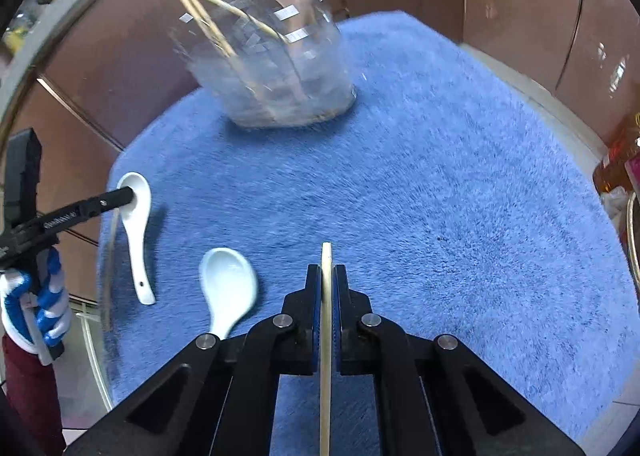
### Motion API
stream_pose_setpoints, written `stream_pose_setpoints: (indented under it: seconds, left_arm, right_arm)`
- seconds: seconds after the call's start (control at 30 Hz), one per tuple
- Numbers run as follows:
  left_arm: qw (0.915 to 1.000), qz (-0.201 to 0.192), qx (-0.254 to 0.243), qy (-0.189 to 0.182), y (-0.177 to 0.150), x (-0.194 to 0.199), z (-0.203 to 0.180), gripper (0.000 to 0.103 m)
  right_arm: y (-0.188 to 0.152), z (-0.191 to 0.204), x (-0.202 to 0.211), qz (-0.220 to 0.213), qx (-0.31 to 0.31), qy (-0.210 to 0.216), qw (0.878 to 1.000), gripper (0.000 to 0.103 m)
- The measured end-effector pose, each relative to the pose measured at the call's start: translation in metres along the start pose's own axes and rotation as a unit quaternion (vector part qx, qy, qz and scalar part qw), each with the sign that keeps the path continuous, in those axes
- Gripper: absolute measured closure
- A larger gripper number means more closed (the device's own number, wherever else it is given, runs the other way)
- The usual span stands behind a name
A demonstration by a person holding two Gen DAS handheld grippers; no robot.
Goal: Organize utensils
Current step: 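Lift the chopstick and white spoon up over the wire holder with both tools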
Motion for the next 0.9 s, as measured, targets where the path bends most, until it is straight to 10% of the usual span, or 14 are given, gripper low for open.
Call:
stream_pose_setpoints:
  seconds: [0.33,0.67,0.9]
  left_arm:
    - [0.9947,-0.097,-0.032,-0.015,0.026,0.07,-0.038,0.099]
    - [0.9647,-0.254,-0.067,-0.015,0.11,0.11,-0.106,0.099]
    - [0.9415,-0.322,-0.096,0.028,0.141,0.074,-0.136,0.099]
  right_arm:
    - [0.024,0.026,0.096,-0.147,0.021,0.045,0.988,0.098]
    - [0.122,0.062,0.17,-0.378,0.033,0.073,0.922,0.098]
    - [0.184,0.06,0.158,-0.455,0.028,0.062,0.888,0.098]
Point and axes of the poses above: each gripper's, at about its wrist camera, not at the fingertips, and x roughly against the way its jaws point, z to its left, y to its top, the point moved 2 cm from there along -x, roughly the way its jaws point, and after that the axes turned 6 degrees about -y, right-handed, at the moved point
